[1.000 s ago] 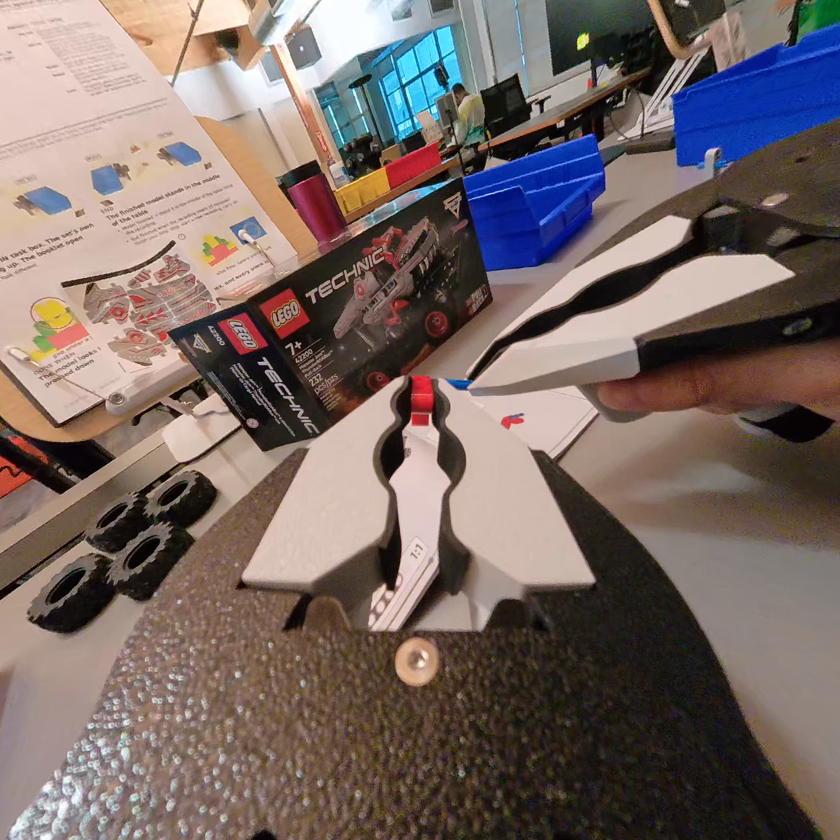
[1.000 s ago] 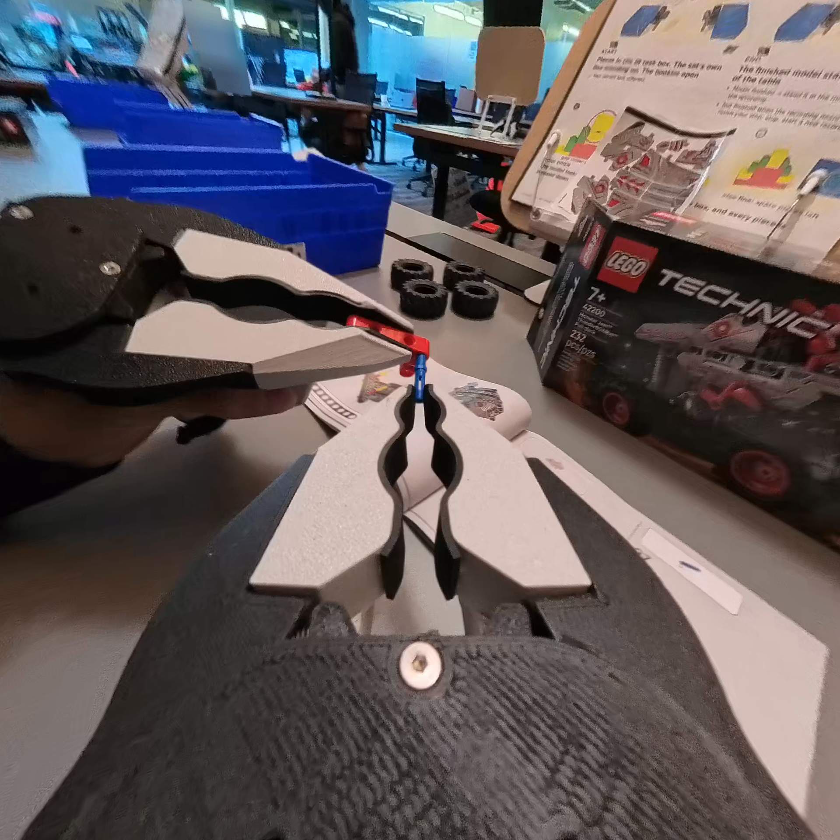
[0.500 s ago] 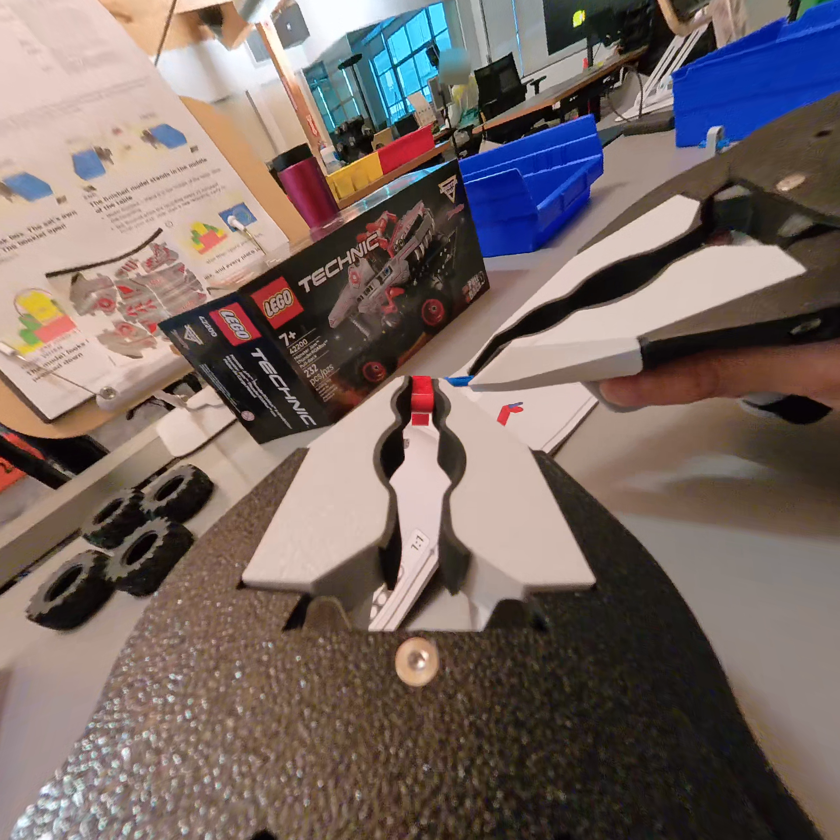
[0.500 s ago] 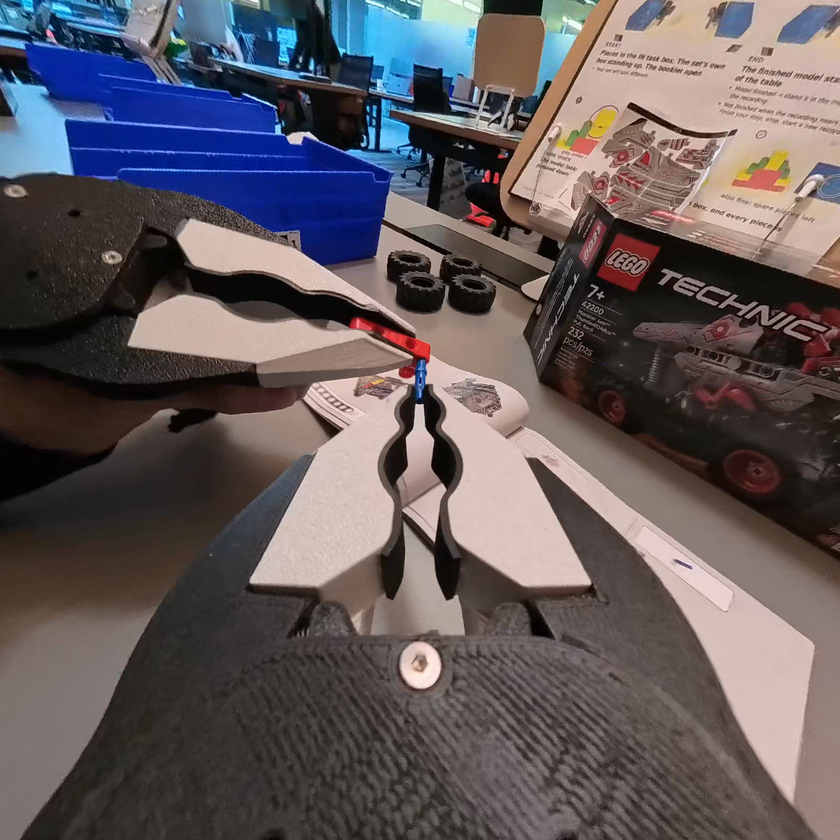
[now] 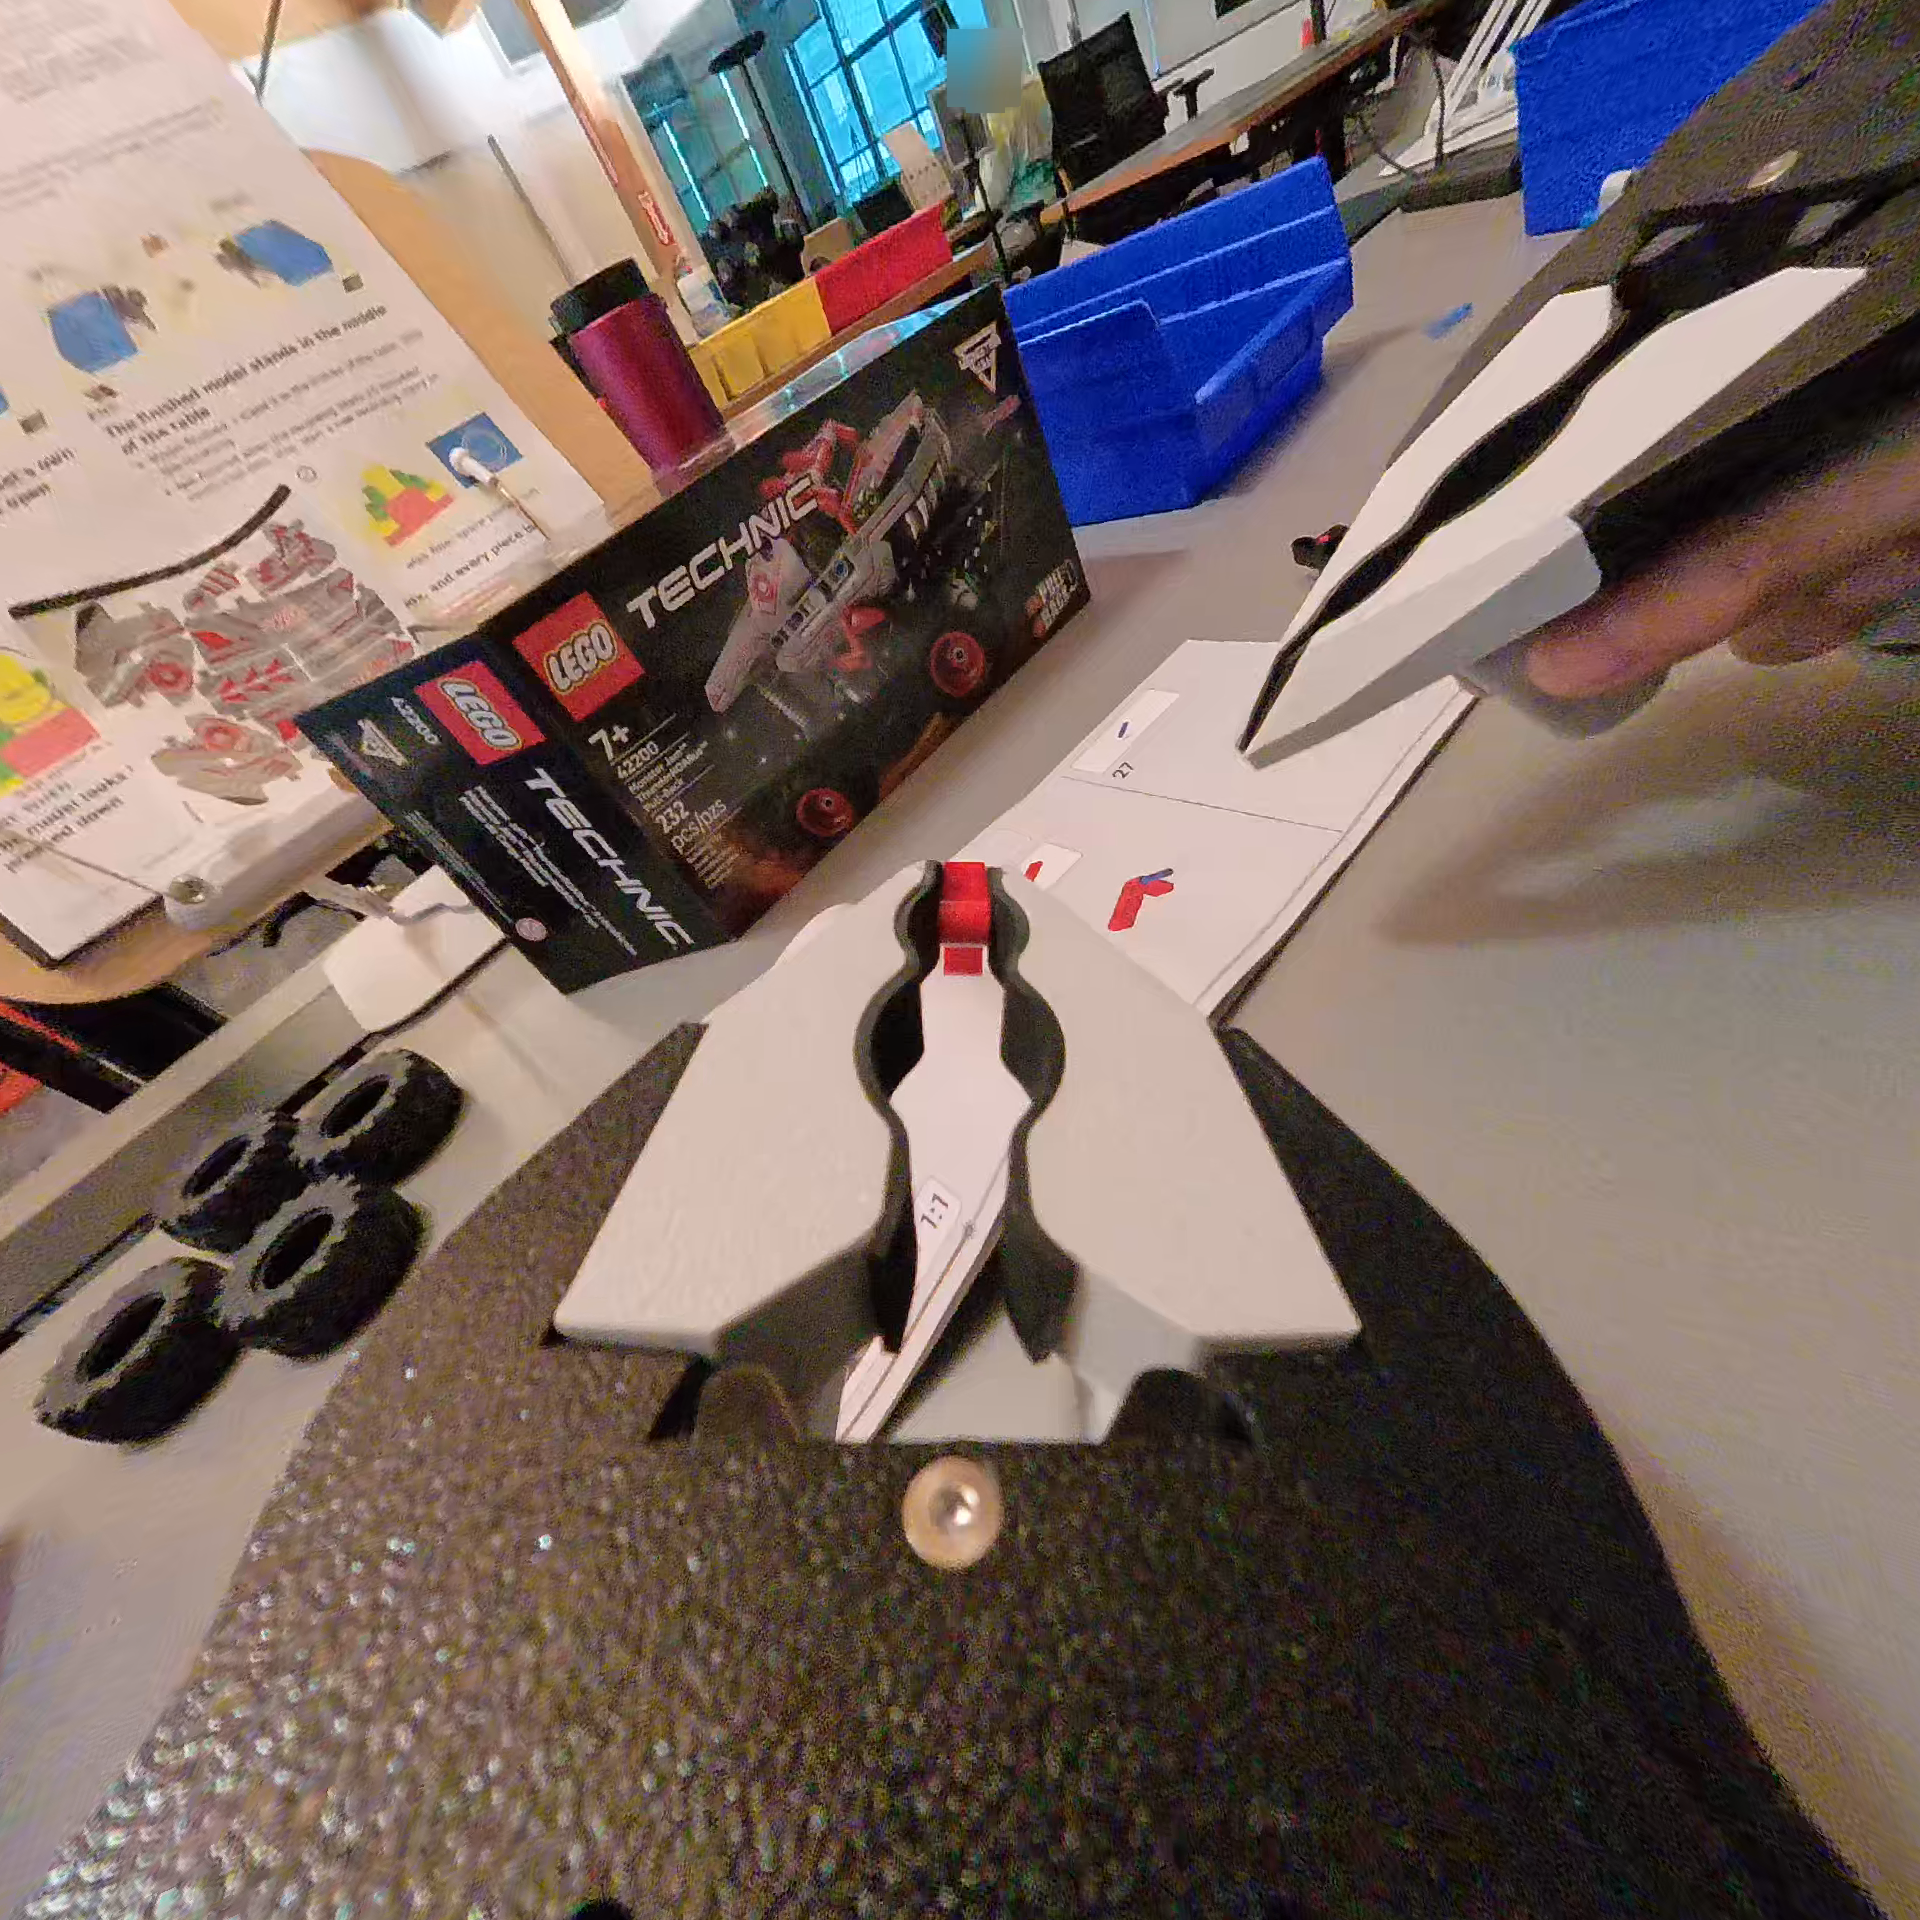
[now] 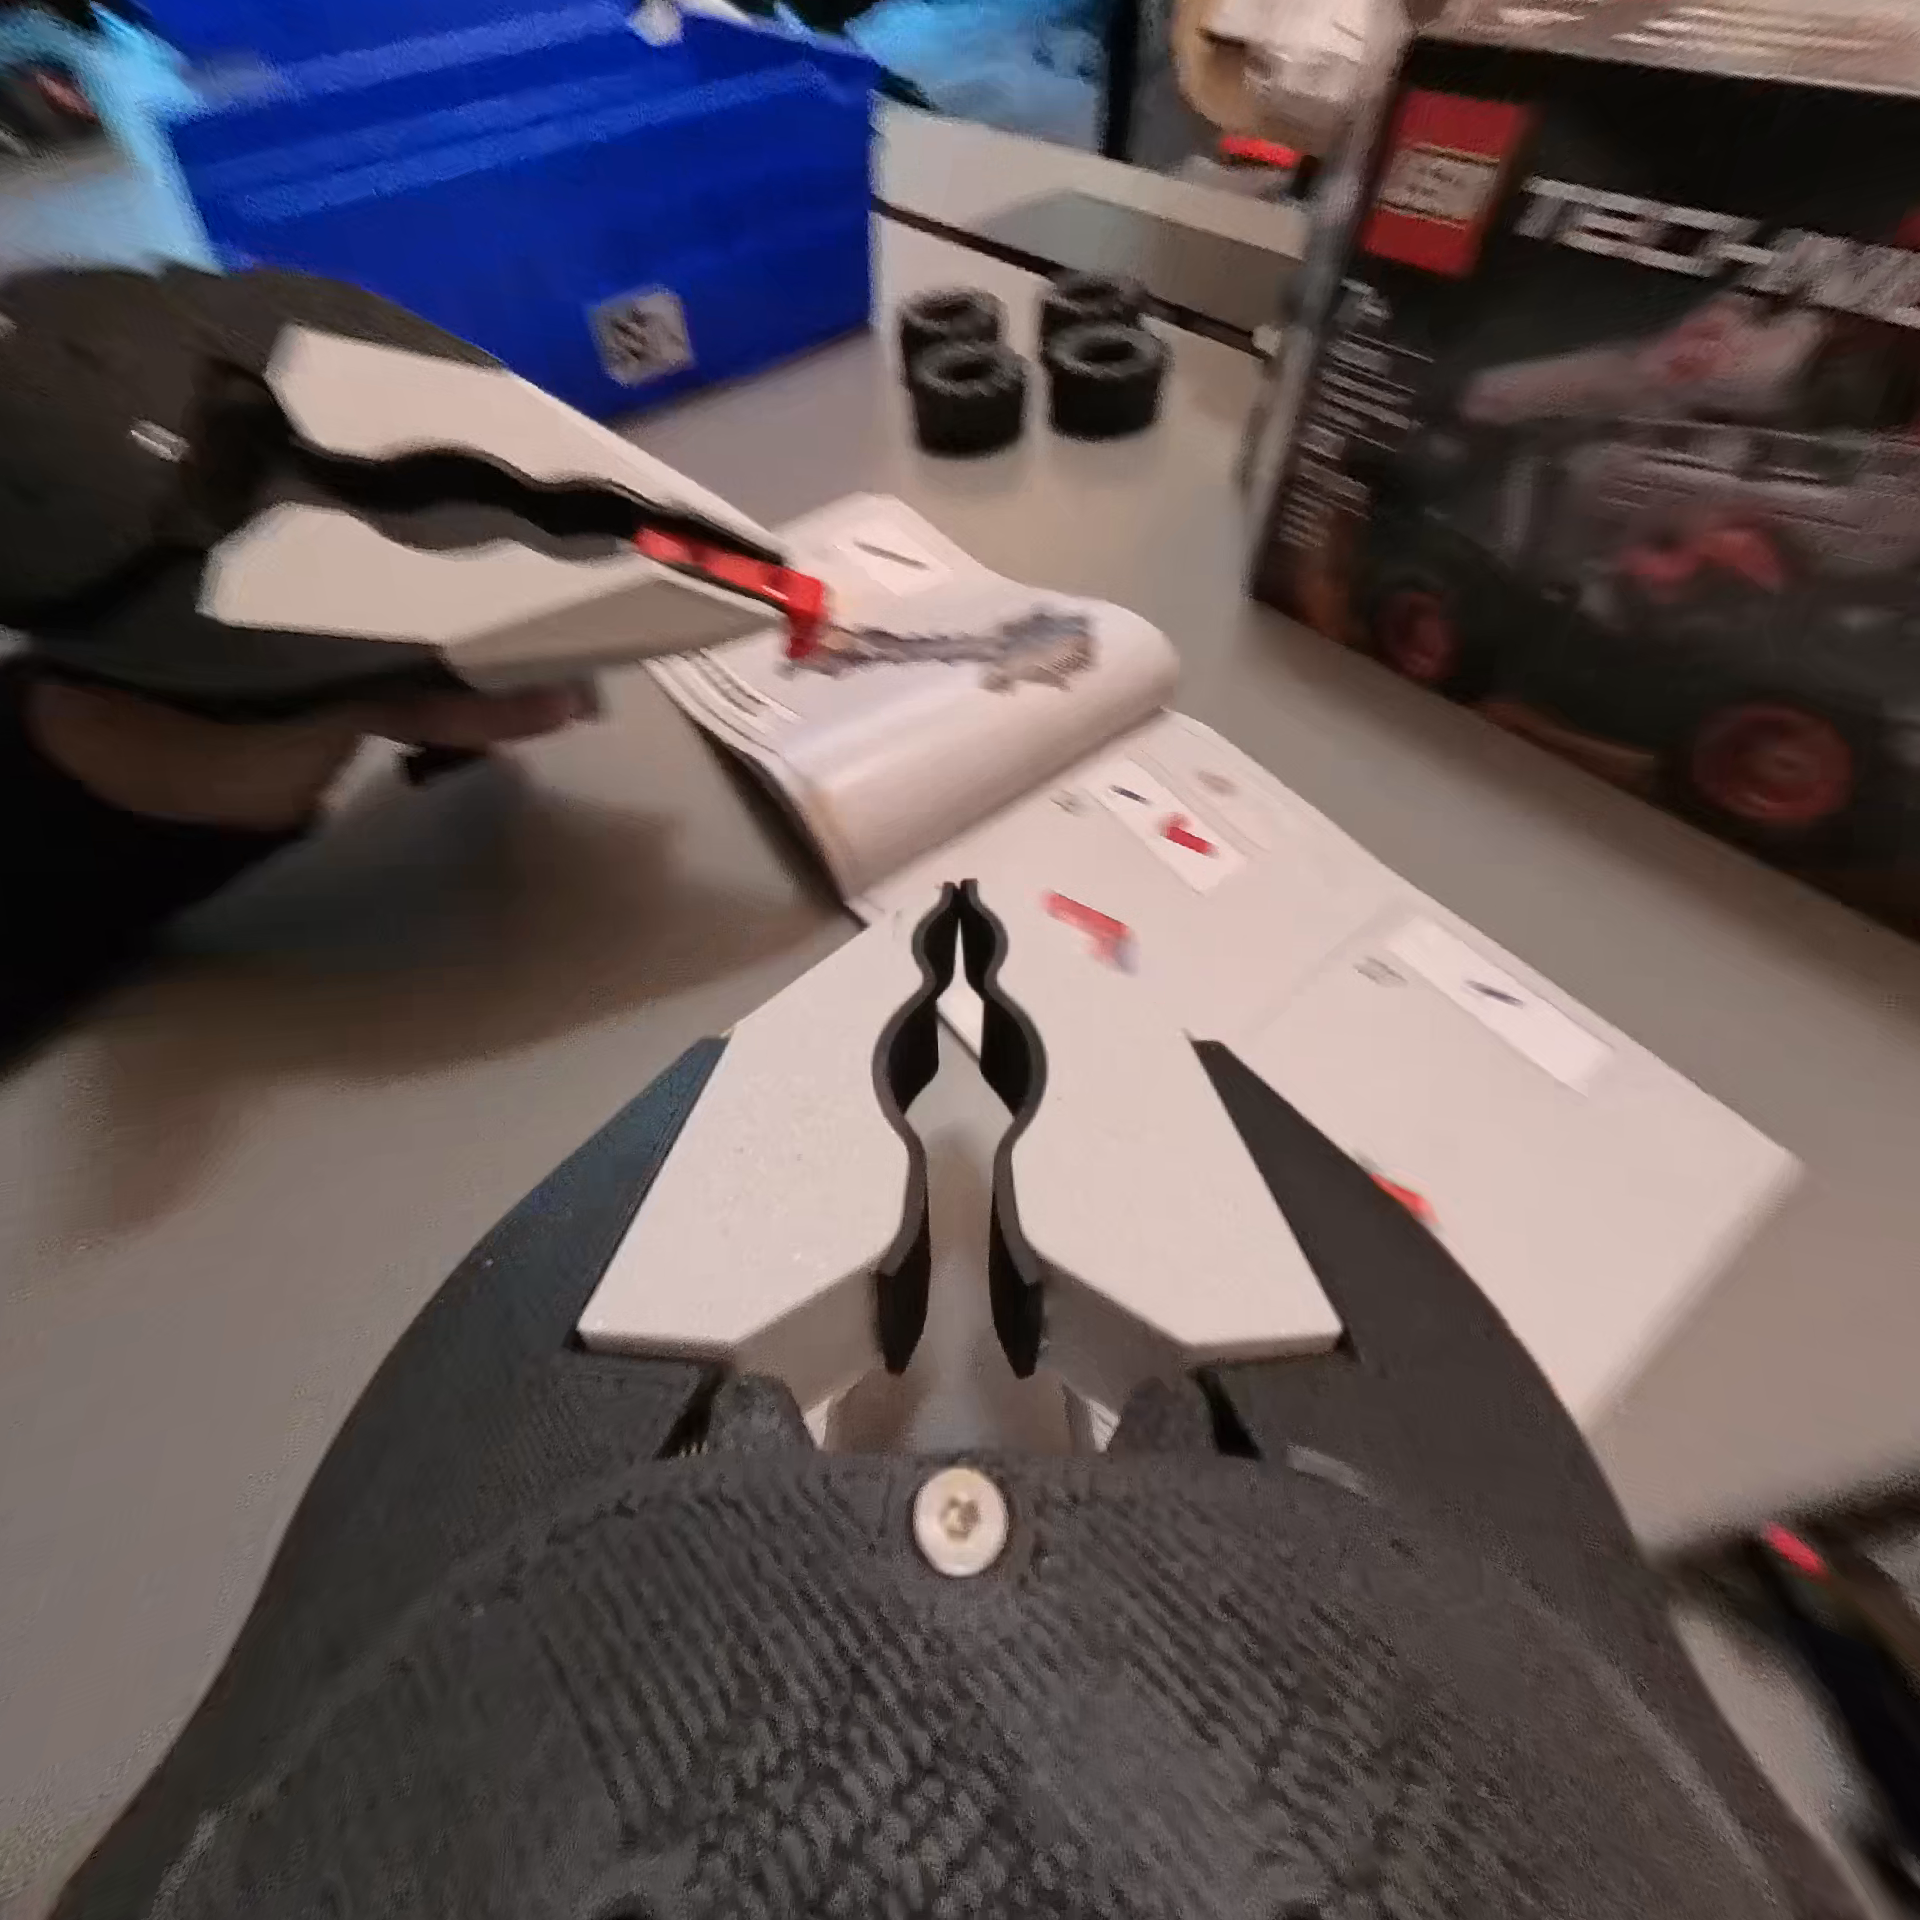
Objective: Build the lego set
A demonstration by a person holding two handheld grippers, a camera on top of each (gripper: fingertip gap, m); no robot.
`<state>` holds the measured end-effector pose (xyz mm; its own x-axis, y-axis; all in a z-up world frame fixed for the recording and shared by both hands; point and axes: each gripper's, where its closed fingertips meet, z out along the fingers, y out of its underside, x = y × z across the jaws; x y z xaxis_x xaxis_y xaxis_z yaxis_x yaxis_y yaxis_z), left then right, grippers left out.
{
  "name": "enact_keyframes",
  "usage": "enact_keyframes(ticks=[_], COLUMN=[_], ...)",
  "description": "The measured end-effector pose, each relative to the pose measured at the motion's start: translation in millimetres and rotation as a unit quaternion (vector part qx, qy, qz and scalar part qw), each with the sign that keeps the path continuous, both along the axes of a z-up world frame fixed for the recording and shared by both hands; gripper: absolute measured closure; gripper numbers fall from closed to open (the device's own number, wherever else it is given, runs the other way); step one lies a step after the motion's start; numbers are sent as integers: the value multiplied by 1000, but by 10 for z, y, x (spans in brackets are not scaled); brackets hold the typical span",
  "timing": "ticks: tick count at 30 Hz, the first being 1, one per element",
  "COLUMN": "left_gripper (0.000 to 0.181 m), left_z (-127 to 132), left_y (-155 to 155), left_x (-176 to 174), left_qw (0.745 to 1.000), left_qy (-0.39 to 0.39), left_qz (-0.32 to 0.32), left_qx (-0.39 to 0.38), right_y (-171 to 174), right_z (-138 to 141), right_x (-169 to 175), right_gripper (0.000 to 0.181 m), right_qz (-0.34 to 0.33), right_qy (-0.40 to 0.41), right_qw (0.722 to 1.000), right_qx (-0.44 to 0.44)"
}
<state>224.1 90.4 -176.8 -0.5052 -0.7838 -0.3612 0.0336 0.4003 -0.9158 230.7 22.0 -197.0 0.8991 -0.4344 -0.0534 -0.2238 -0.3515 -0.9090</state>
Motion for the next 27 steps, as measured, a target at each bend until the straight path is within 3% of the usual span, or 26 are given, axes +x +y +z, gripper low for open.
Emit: enact_keyframes(ticks=[4, 7, 13, 16, 18, 21, 24, 27], left_gripper=[176, 176, 177, 177, 177, 177, 177, 177], left_z=[-20, -25, -11, -10, -4, 2, 10, -8], left_y=[31, 22, -3, 13, 23, 13, -24, -20], left_x=[9, -4, -13, -14, -18, -23, -31, -24], left_qw=[1000, 1000, 1000, 1000, 1000, 999, 999, 999], left_qy=[17, 11, 15, 14, 14, 15, 15, 16], left_qz=[2, 3, -4, -2, -3, -7, -14, -13], left_qx=[-17, -5, -21, -21, -26, -31, -37, -33], right_y=[-380, -401, -405, -613, -1163, -2555, -3641, -4344], right_z=[-52, -135, -74, 25, 215, 658, 819, 460], right_x=[292, 269, 209, 257, 454, 847, 1287, 1615], right_gripper=[181, 181, 181, 181, 178, 161, 157, 149], right_qz=[-87, -92, -82, -103, -179, -346, -377, -335], right_qy=[-21, -1, -49, -81, -121, -160, -178, -74], right_qw=[996, 996, 995, 989, 969, 903, 877, 884], right_qx=[-27, -8, -41, -69, -123, -199, -239, -319])
